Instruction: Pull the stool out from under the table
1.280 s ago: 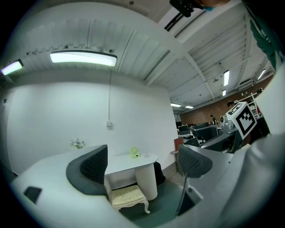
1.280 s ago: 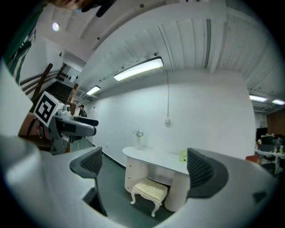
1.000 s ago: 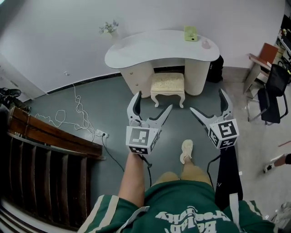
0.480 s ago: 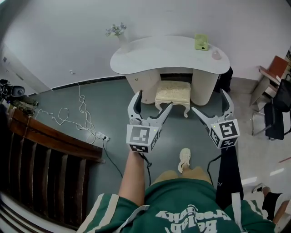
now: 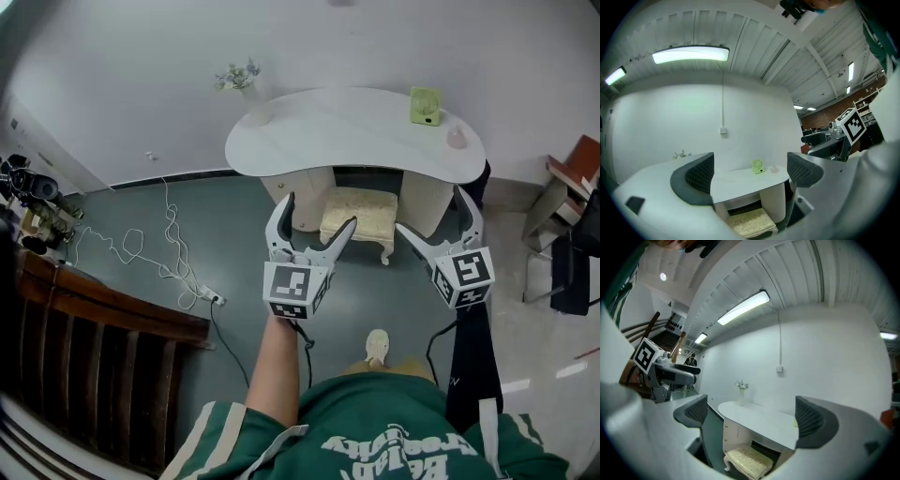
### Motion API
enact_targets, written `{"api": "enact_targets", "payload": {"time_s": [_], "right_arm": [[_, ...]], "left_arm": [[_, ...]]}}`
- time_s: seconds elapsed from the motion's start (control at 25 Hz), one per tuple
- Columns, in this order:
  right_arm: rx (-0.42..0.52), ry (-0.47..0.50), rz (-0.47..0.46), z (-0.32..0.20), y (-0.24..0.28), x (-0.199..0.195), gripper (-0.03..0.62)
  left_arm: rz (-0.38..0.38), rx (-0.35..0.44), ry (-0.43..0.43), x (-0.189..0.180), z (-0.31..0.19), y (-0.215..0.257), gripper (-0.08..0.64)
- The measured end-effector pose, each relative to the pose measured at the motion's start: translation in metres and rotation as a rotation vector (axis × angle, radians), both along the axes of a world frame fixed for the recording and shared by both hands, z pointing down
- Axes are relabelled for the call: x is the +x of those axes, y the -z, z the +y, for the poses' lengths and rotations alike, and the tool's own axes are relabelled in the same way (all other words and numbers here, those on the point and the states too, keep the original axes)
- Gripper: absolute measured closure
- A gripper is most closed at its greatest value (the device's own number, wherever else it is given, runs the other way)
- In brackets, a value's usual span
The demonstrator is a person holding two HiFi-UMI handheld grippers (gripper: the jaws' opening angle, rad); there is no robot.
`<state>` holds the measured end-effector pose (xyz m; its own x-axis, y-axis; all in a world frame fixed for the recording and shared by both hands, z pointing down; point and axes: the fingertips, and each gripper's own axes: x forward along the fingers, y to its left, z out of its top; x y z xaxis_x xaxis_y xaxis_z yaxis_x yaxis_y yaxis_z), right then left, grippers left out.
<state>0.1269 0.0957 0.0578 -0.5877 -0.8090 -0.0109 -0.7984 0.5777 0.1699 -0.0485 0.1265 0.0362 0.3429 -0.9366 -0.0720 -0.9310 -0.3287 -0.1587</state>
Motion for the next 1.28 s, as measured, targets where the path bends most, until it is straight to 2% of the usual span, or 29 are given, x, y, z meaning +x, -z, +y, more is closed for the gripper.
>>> {"api": "enact_targets", "payload": {"time_s": [0.28,0.44,0.56,0.8,1.04,1.28], "right_arm": [[-0.009,0.022,-0.023,-0.083,-0.01,0.001,0.003],[-0.058,0.028,-0.067,-0.12,-0.029,0.006,0.003],[-0.081,0.034,-0.06,-0.143,-0.043,0.005,0.003],[-0.144,0.046,-0.041,-0.172,-0.087,0.001,0.005],[-0.199,0.06,-0.033,-0.191,-0.121,-0.001,0.005],[-0.236,0.055,-0.041,-0.193,-0.142,-0.004,0.006]], "left_arm": [[-0.03,-0.02,0.036,0.001,-0.074,-0.013,0.071],[-0.027,-0.058,0.041,0.004,-0.108,-0.036,0.071],[-0.031,-0.077,0.048,0.005,-0.131,-0.05,0.071],[-0.003,-0.089,0.065,0.006,-0.16,-0.074,0.072],[-0.035,-0.154,0.059,0.008,-0.185,-0.109,0.072],[-0.053,-0.2,0.052,0.007,-0.187,-0.133,0.072]]}}
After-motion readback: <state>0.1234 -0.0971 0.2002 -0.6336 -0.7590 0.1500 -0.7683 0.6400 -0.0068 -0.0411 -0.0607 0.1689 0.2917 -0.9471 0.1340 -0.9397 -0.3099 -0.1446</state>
